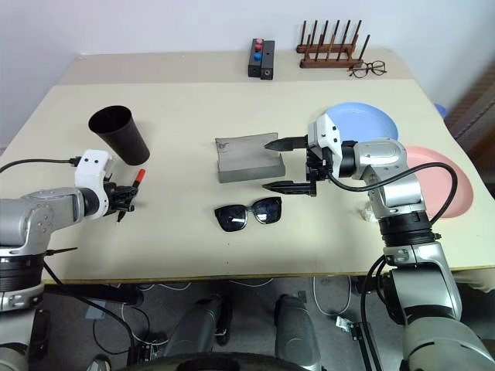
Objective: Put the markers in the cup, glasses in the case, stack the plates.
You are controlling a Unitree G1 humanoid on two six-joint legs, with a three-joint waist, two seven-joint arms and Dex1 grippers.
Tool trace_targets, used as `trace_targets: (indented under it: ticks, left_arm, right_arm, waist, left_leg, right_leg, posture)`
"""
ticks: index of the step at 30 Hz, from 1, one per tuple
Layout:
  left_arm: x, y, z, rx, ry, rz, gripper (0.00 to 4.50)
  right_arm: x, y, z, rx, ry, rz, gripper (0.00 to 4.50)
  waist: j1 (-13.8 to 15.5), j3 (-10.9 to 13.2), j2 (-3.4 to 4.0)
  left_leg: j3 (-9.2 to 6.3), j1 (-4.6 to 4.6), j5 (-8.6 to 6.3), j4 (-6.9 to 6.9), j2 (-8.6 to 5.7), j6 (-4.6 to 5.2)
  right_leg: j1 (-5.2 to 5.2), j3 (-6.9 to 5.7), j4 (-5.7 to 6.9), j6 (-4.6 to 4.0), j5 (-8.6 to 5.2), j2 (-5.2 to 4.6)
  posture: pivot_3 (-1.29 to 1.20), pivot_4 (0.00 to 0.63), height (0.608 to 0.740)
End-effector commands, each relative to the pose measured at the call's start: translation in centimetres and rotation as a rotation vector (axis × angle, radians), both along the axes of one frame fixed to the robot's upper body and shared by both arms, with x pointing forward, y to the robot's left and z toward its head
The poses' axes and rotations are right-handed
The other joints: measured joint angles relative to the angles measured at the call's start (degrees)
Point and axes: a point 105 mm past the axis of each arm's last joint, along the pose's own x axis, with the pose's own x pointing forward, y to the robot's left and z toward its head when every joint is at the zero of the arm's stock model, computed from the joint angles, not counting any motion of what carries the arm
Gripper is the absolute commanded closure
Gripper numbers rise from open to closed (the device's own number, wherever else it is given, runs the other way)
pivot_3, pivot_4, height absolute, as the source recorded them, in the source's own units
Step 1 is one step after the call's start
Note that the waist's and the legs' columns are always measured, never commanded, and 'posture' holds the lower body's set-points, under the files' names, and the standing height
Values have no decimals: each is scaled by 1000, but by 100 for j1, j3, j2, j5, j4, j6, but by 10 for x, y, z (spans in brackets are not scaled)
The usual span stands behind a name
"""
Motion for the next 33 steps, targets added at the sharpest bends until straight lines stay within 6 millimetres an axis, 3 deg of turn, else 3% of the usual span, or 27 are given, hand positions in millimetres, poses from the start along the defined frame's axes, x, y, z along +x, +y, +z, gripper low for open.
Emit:
trace_targets:
  ticks: [1, 4, 7, 12, 15, 22, 33]
  left_arm:
    - [-14, -49, 17, -80, -72, -255, 4486]
    - [-21, -74, 30, -109, -175, -391, 4486]
    - [-11, -88, 56, -170, -360, -417, 4486]
    - [22, -86, 120, -217, -801, -332, 4486]
    - [38, -78, 144, -291, -955, -249, 4486]
    - [61, -56, 170, -295, -1124, -50, 4486]
    - [66, -14, 187, -181, -1210, 139, 4486]
  right_arm:
    - [3, -4, 17, 16, -68, -12, 0]
    - [6, -8, 22, 28, -81, -35, 0]
    - [9, -10, 30, 61, -98, -58, 0]
    - [17, -15, 33, 91, -112, -117, 0]
    - [20, -17, 38, 153, -119, -140, 0]
    - [12, -8, 70, 380, -110, -90, 0]
    - [-6, 18, 80, 398, -155, 68, 0]
  waist:
    - [9, 3, -4]
    - [2, 4, -6]
    - [7, 4, -6]
    - [24, 5, -8]
    - [15, 5, -8]
    - [3, 5, -8]
    - [2, 5, -8]
  left_leg:
    - [0, -3, 0, 0, 2, 0]
    - [-1, -4, 0, 2, 3, 0]
    - [-1, -4, 0, 1, 3, 0]
    - [0, -6, 2, 6, -5, -2]
    - [3, -7, 2, 5, -7, -1]
    - [5, -9, 2, 4, -9, 1]
    - [3, -11, 2, 7, -12, 1]
  right_leg:
    - [0, 0, -2, 0, 0, -3]
    - [0, 0, -3, -2, 0, -6]
    - [-2, 0, -3, -4, -1, -5]
    - [-1, 0, -6, -4, 0, -3]
    - [-1, 0, -11, -3, 1, -3]
    - [-1, 0, -9, 23, 16, -3]
    - [-2, -1, -2, 29, 19, 1]
  posture:
    - [0, 150, 740]
    - [0, 150, 740]
    - [0, 150, 740]
    - [0, 150, 740]
    - [0, 150, 740]
    - [0, 150, 740]
    - [0, 150, 740]
